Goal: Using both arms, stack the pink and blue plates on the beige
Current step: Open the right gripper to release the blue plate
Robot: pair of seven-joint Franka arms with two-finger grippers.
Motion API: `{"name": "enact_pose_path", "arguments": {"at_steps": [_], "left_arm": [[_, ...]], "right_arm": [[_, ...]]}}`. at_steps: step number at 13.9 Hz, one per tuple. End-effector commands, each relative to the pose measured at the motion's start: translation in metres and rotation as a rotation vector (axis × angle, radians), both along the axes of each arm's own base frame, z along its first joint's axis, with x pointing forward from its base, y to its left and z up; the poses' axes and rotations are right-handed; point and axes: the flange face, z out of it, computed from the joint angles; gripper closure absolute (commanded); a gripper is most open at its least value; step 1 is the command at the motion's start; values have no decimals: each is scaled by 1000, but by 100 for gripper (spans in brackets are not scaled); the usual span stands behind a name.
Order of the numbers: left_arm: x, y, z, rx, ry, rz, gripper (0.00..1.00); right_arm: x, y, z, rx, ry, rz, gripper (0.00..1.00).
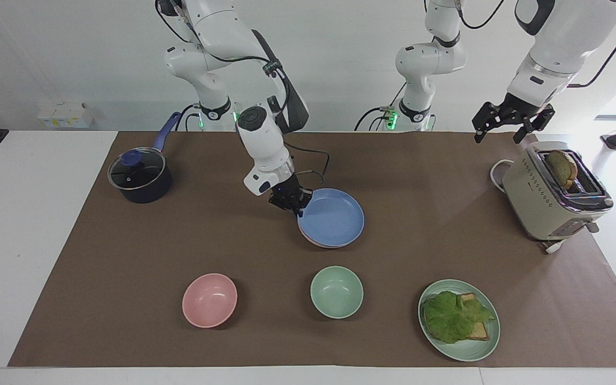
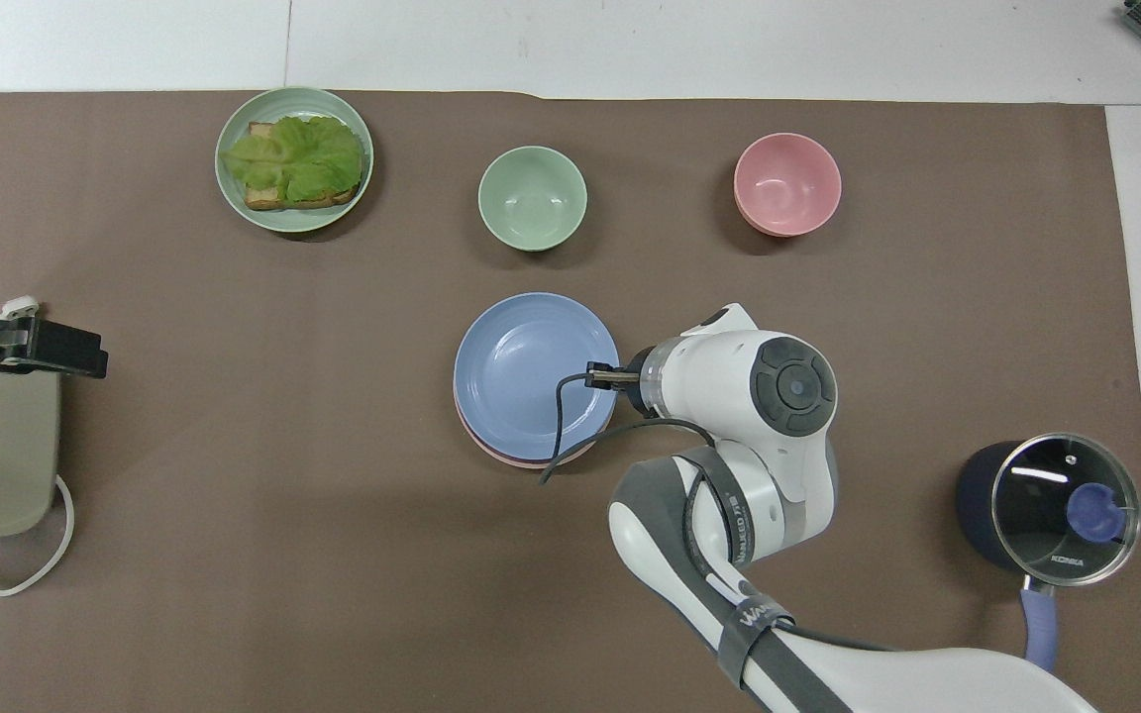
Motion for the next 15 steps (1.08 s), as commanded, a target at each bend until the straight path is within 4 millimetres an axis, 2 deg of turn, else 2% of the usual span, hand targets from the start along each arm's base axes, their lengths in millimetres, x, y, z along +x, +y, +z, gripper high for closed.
{"name": "enact_pose_path", "arguments": {"at_steps": [1, 3, 4, 5, 6, 7, 8, 9, 10, 11, 13, 15], "left_arm": [[-3, 3, 2, 12, 7, -11, 0], [-3, 4, 2, 12, 7, -9, 0], [-3, 3, 2, 12, 7, -11, 0], [-3, 3, 2, 12, 7, -11, 0], [-3, 3, 2, 12, 7, -11, 0], [-3, 4, 2, 12, 7, -9, 0], [-3, 3, 2, 12, 7, -11, 0], [-3, 3, 2, 12, 7, -11, 0], [-3, 3, 2, 12, 7, -11, 0], [-3, 3, 2, 12, 7, -11, 0], [-3, 3, 2, 12, 7, -11, 0], [-3, 3, 2, 12, 7, -11, 0]], "right_arm": [[-9, 6, 1, 16, 24, -13, 99], [-9, 8, 3, 18, 22, -12, 94], [-9, 9, 4, 19, 19, -11, 84], [-9, 9, 3, 18, 22, -11, 70], [-8, 9, 3, 18, 19, -8, 38], [-7, 9, 4, 20, 18, -11, 26], [-6, 10, 7, 23, 12, -11, 25], [-4, 10, 11, 27, 6, -12, 18], [-2, 10, 21, 32, -11, -10, 6], [-2, 9, 30, 36, -27, -10, 0], [3, -14, 61, 41, -44, -35, 0], [13, -63, 95, 13, -46, -73, 0]]}}
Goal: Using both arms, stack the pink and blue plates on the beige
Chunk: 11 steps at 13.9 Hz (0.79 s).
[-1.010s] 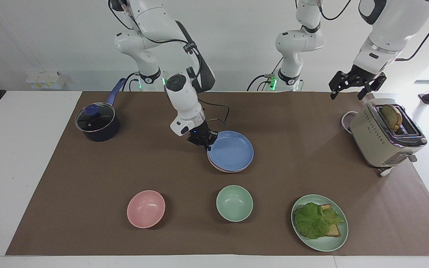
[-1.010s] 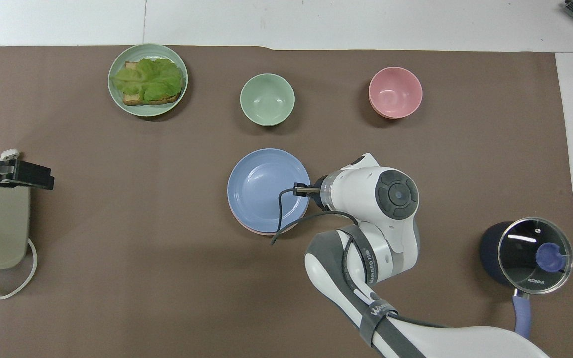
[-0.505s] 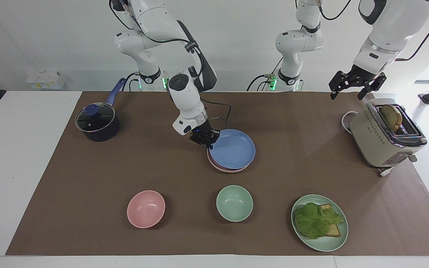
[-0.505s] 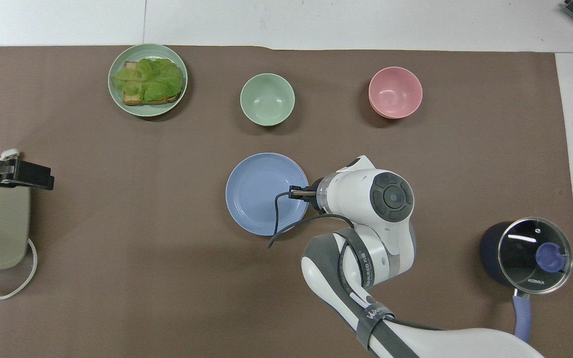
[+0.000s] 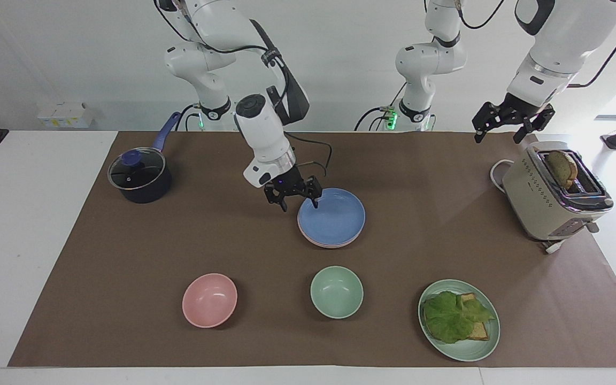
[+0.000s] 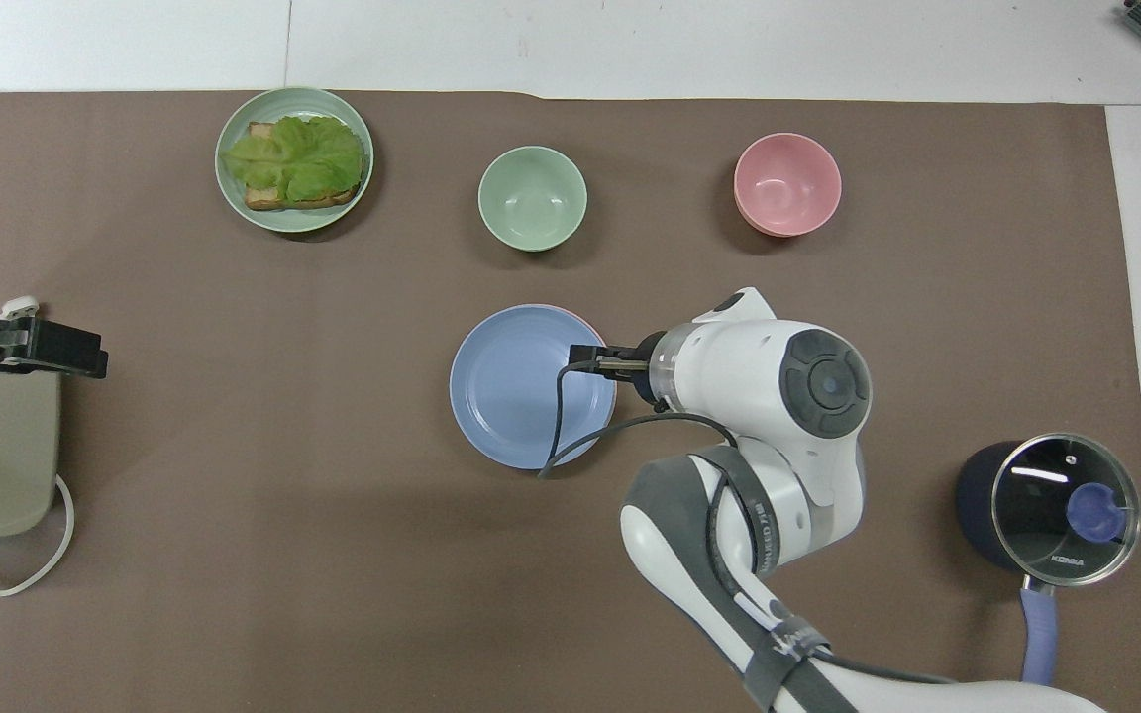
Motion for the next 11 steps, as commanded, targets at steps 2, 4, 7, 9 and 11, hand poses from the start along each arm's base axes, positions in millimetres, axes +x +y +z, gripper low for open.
{"name": "enact_pose_path", "arguments": {"at_steps": [2, 4, 7, 9, 11], "left_arm": [[-3, 3, 2, 12, 6, -11, 0], [-3, 3, 2, 12, 6, -11, 0], [-3, 3, 2, 12, 6, -11, 0], [-3, 3, 2, 12, 6, -11, 0], [-3, 3, 2, 12, 6, -11, 0]], "right_arm": [[8, -92, 62, -104, -18, -55, 0], [7, -130, 88, -148, -28, -79, 0], [5, -183, 146, -168, 26, -125, 0], [8, -211, 189, -205, 49, -97, 0], [10, -226, 220, -284, 39, -35, 0]]}}
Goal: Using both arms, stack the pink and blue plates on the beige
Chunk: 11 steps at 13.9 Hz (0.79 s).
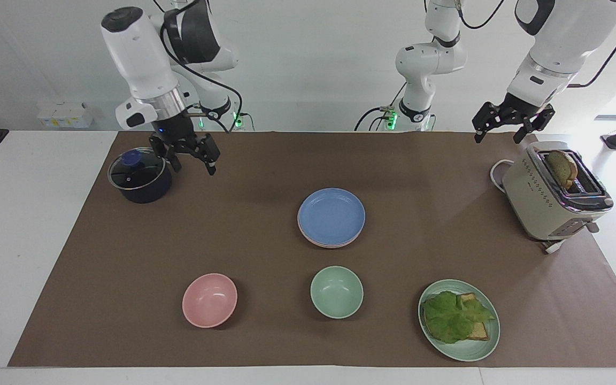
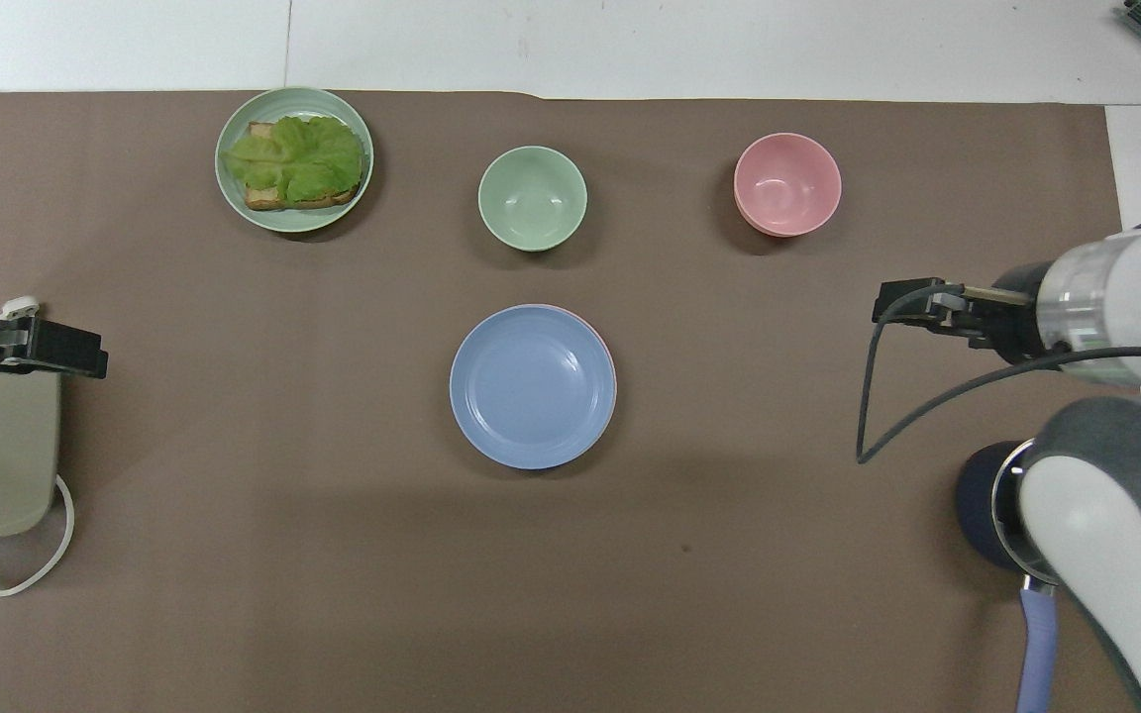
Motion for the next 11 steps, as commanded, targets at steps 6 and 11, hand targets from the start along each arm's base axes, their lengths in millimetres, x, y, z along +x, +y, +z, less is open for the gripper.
{"name": "enact_pose_path", "arguments": {"at_steps": [6, 11], "left_arm": [[-3, 3, 2, 12, 6, -11, 0], [-3, 3, 2, 12, 6, -11, 0]], "right_arm": [[16, -28, 69, -121, 110, 78, 0], [11, -40, 79, -107, 136, 110, 0]]}}
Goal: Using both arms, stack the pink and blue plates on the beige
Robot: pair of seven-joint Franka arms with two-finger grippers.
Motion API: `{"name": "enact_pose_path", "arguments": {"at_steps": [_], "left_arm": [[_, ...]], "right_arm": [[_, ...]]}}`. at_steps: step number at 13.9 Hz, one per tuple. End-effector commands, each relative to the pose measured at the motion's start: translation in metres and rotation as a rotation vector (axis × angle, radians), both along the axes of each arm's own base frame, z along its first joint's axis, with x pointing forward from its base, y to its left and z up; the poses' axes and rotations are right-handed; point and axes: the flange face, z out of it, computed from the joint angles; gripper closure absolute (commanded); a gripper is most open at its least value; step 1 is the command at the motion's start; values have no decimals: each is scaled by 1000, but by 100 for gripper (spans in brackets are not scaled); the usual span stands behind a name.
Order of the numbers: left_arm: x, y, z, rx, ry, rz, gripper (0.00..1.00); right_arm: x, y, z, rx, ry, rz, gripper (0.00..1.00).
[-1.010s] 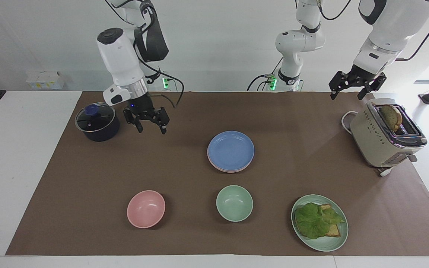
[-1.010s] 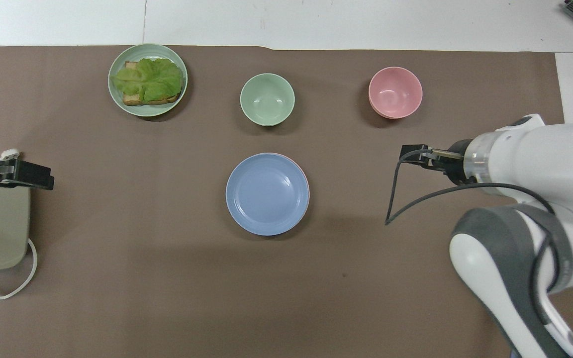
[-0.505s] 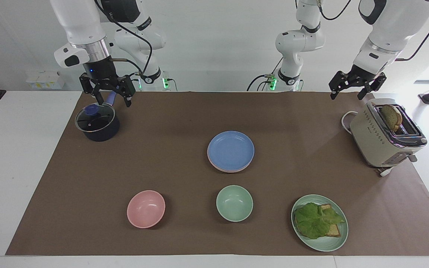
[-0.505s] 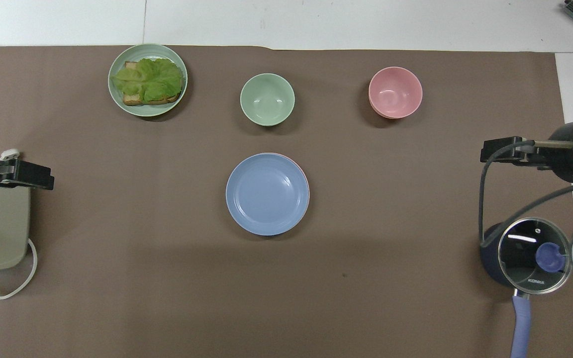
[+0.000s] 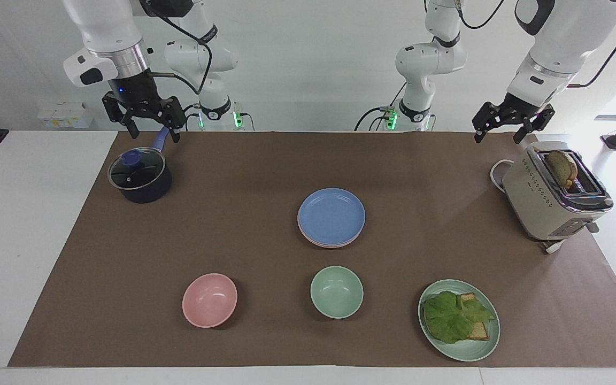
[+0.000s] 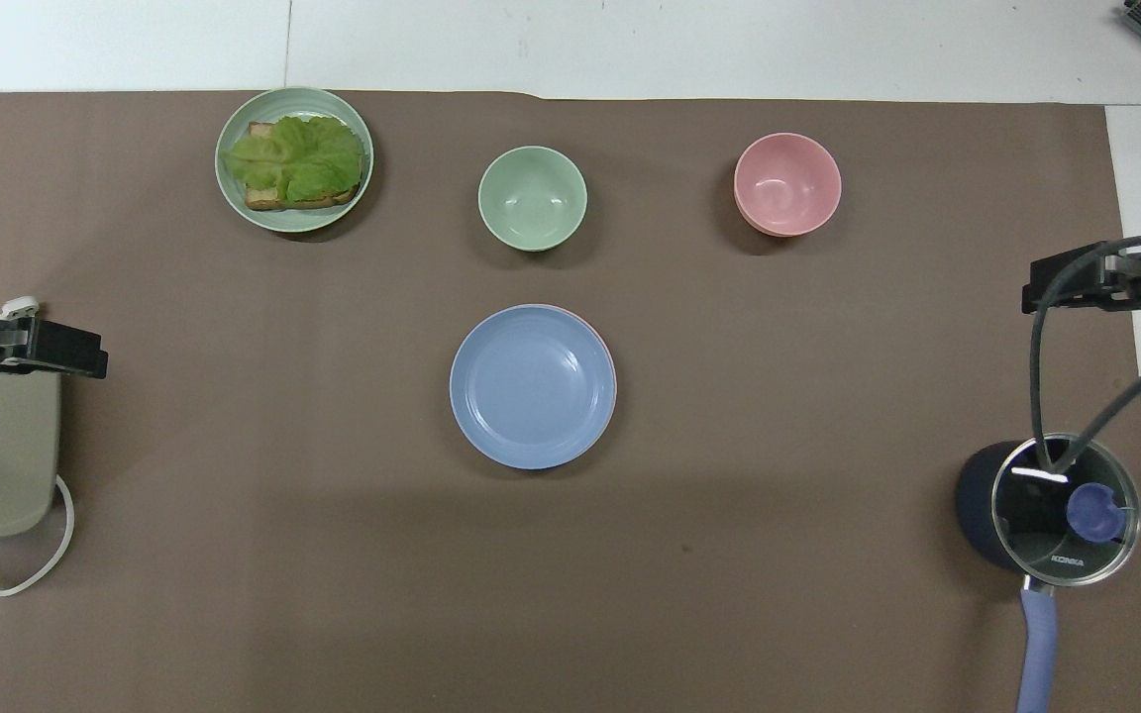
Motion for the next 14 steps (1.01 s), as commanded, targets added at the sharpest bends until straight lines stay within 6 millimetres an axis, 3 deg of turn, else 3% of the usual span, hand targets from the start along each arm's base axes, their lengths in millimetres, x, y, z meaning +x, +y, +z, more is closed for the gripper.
{"name": "enact_pose_path", "arguments": {"at_steps": [1, 14], "left_arm": [[-3, 3, 2, 12, 6, -11, 0], [-3, 3, 2, 12, 6, -11, 0]], "right_arm": [[-7, -2, 2, 4, 38, 28, 0], [-18, 0, -8, 7, 52, 29, 0]]}}
